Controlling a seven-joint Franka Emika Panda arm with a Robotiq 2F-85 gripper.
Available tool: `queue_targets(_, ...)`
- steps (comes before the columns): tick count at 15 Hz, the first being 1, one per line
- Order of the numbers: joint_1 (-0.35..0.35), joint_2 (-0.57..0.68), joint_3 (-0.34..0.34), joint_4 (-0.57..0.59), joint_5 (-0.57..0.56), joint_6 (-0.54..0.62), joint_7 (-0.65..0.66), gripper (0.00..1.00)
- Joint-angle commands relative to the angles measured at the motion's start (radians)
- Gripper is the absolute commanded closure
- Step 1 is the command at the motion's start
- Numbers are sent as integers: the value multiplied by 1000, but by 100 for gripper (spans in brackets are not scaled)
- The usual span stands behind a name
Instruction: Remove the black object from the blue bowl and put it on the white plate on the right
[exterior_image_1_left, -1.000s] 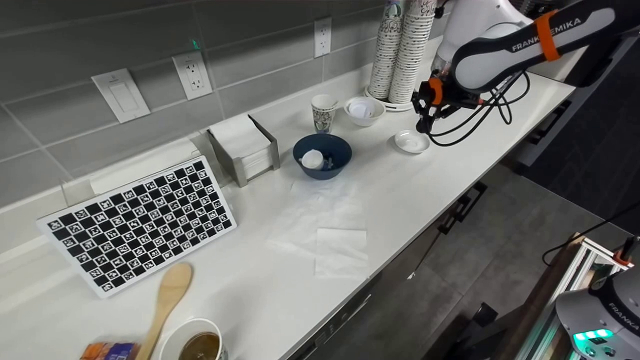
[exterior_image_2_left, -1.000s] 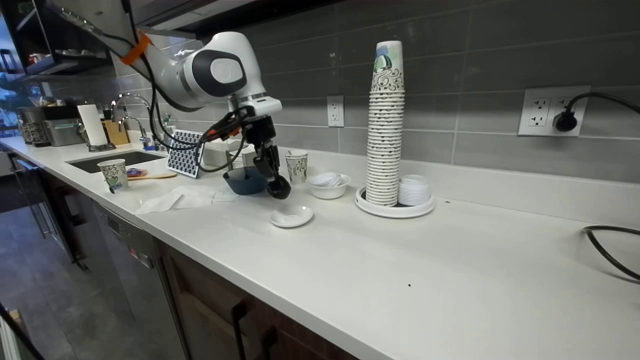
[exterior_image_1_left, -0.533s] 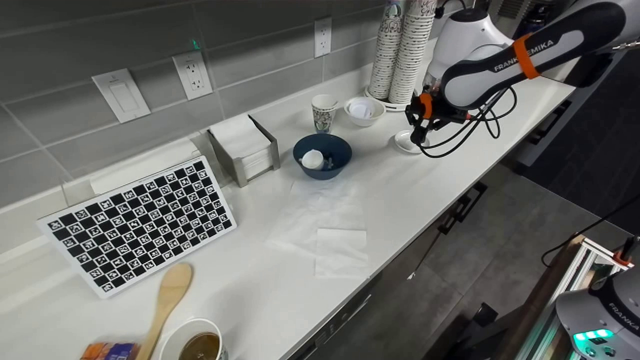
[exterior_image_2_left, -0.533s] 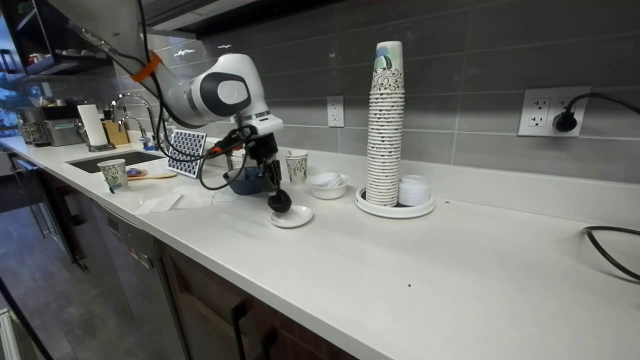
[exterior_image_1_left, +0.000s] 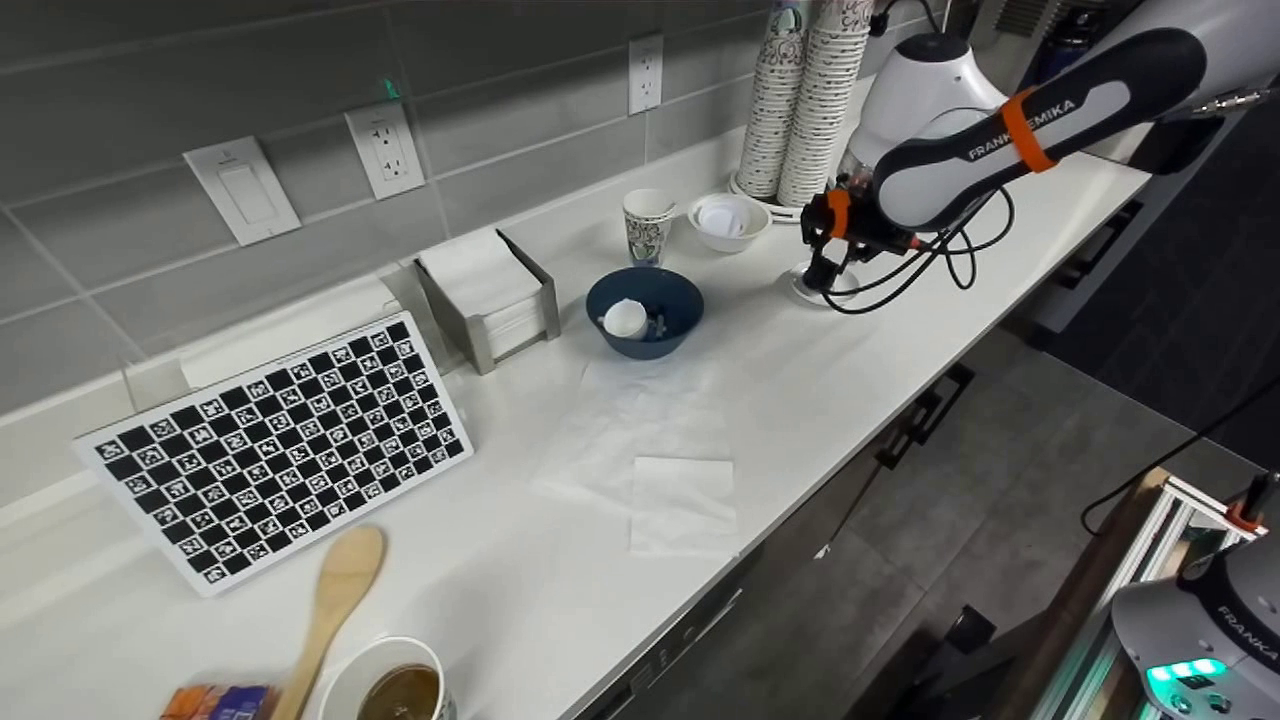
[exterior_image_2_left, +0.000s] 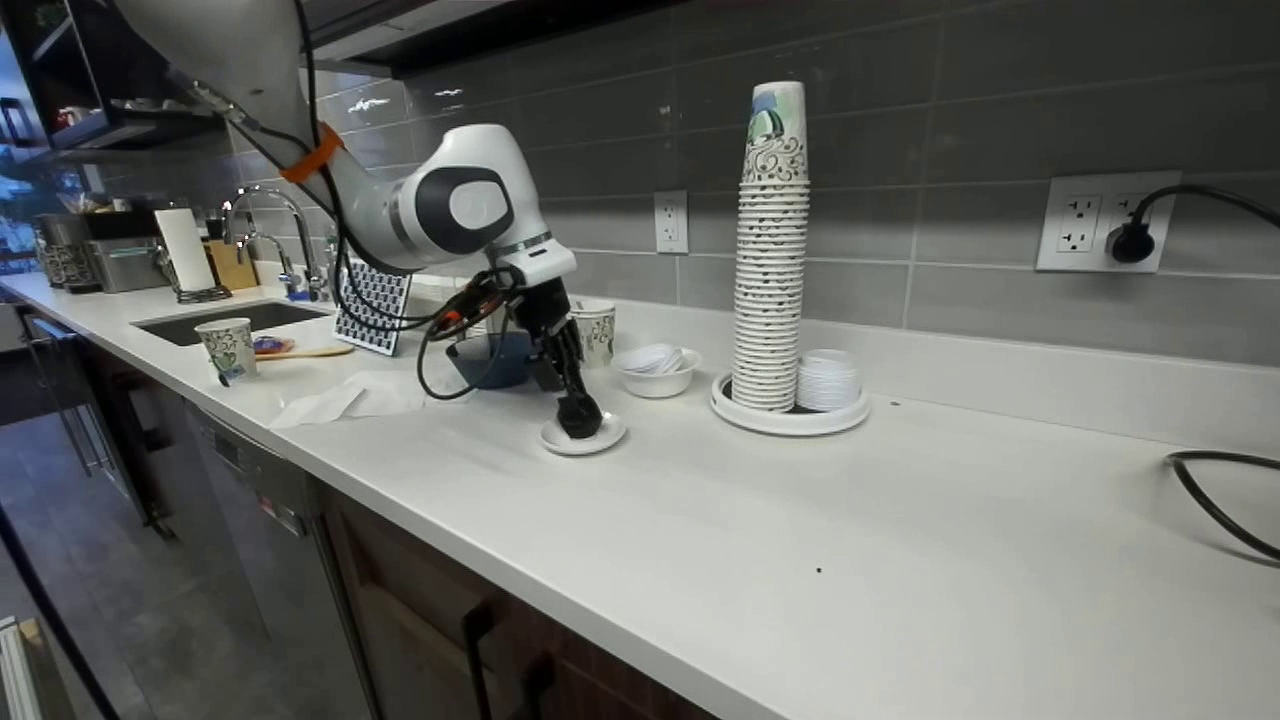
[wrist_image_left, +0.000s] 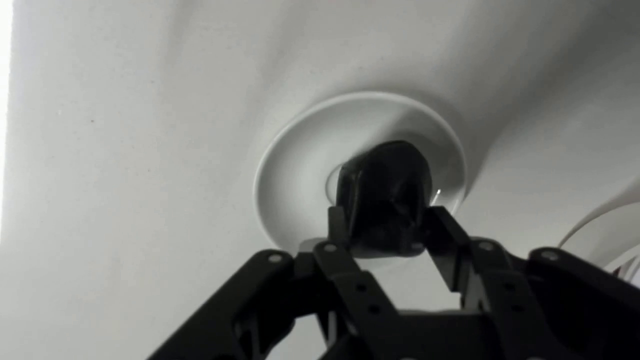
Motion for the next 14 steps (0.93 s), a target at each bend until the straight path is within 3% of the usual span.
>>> queue_targets(1,11,-32,-10,-6,-3,-10,33,24)
queue_targets(3,11,-78,6,-35,12,-26,11,10)
queue_targets(5,4,-177,68,-120,63,-22,-157,1)
queue_targets(8,17,-329,118,-280,56,-14,-273,0)
queue_targets(11,-5,-495,135,-426,86,-14,-484,0)
queue_targets(12,-12,-550,128,-474,80,-11,-551,0)
queue_targets(14,23,-661,54,-553,60,-19,-693,0)
